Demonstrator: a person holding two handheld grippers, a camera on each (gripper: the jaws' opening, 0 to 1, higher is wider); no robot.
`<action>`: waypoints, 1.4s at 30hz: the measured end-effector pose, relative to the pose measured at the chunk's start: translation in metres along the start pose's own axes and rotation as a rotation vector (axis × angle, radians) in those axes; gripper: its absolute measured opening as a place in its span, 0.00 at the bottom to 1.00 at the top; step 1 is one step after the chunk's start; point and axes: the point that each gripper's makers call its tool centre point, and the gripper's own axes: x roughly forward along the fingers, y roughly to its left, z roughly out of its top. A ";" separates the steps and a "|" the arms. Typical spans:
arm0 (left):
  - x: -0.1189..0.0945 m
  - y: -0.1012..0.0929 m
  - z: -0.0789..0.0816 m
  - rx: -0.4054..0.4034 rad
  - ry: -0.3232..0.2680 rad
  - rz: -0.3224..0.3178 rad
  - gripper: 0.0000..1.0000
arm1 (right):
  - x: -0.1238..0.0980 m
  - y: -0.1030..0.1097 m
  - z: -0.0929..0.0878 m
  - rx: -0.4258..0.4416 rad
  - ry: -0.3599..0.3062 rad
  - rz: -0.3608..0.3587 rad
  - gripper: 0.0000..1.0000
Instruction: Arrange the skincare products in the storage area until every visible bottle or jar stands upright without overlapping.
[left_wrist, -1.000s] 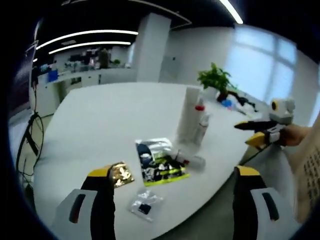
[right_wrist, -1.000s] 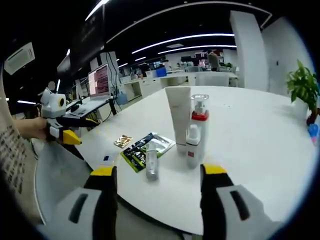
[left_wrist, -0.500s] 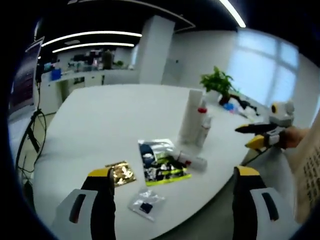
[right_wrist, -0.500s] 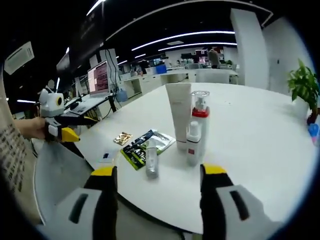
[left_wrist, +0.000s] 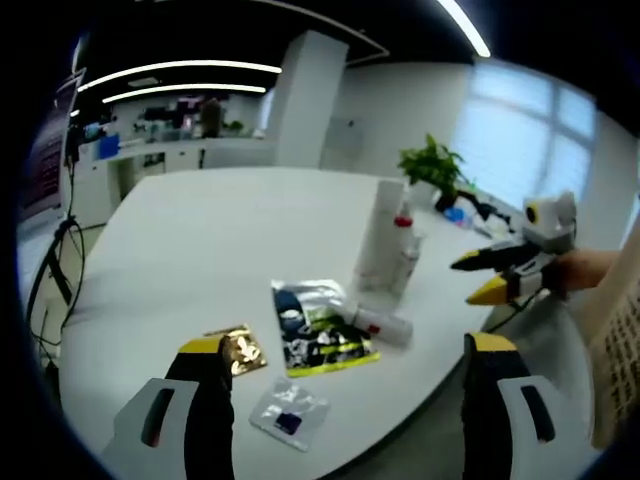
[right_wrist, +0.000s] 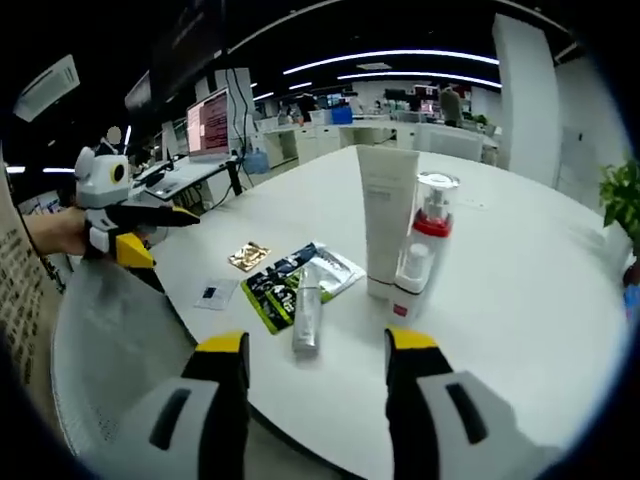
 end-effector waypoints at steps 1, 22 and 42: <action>0.000 0.000 0.000 -0.002 -0.001 0.000 0.93 | 0.003 0.001 -0.001 -0.007 0.008 0.008 0.53; 0.006 0.008 -0.002 -0.032 0.006 -0.002 0.90 | 0.077 0.016 -0.015 -0.093 0.153 0.107 0.41; 0.012 0.006 -0.007 -0.048 0.023 -0.017 0.87 | 0.115 0.014 -0.037 -0.187 0.304 0.104 0.27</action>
